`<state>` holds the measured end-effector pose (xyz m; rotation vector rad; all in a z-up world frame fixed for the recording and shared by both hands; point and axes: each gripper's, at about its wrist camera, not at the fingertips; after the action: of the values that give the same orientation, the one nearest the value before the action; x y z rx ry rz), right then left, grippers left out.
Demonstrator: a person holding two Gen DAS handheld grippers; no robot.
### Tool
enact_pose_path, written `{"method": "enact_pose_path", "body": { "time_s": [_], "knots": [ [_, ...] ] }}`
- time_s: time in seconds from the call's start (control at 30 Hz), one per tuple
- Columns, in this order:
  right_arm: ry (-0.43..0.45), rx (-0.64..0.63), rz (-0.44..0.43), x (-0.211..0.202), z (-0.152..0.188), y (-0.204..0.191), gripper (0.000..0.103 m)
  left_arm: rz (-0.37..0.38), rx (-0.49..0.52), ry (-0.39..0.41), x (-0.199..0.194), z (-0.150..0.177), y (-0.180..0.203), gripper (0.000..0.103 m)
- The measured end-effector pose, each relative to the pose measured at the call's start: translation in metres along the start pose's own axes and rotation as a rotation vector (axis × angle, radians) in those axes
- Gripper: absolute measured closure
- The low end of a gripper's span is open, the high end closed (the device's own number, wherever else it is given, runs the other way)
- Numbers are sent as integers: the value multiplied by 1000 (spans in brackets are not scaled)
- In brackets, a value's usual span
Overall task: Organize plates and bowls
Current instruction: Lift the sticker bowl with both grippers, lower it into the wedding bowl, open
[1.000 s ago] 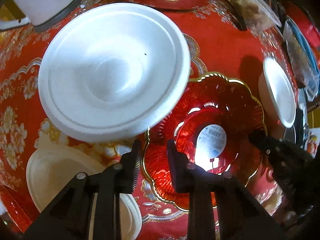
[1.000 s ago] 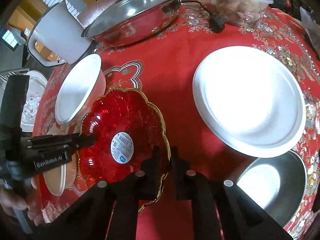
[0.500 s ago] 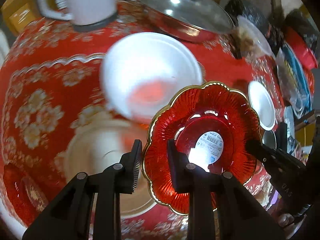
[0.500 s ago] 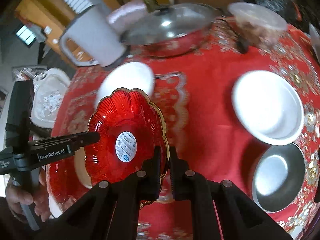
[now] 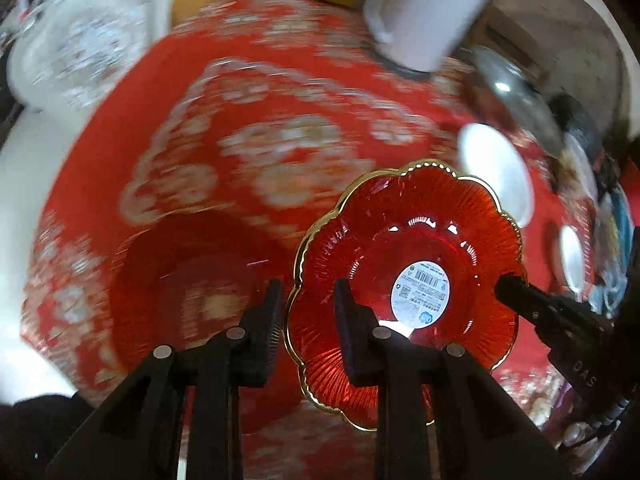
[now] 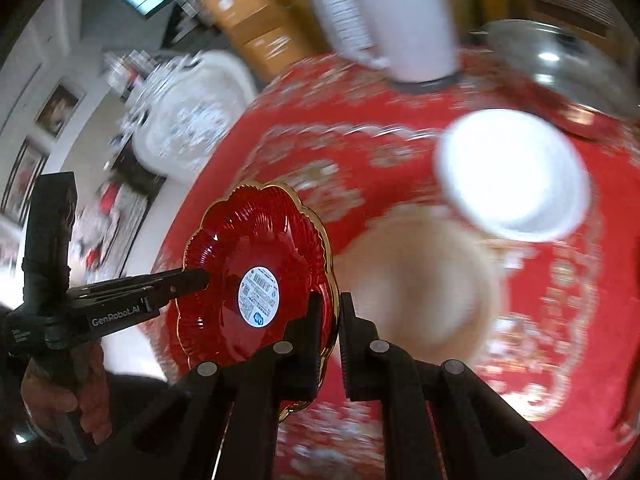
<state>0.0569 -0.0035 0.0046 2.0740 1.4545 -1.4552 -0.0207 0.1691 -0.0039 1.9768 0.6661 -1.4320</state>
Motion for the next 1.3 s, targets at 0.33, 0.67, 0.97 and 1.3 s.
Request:
{"method": "enact_pose_path", "body": {
  "time_s": [0.33,0.67,0.97,1.3],
  "knots": [
    [-138,-113,-56,93,-10,-71,95,-122,-139,-24,28,2,-108,80],
    [-216,-204,44,143,-8,-95,90,-193,-126,-16,64,2,-128,80],
    [-231,-265,67,145,-8,-103,73,-181,-140,57,63,0,-128,79],
    [-195,-259,73,118,-11,-105,55,-208,-113,212,26,1,-125,56]
  ]
}}
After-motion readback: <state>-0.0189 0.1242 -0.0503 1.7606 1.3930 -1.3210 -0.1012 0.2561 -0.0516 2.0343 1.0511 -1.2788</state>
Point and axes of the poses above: each gripper's, at about its wrist camera, not at the fingertips, and x roughly the way its jaws point, y to its right, z to its underside, and after that the axes turned 15 degrees about -x, right-handed
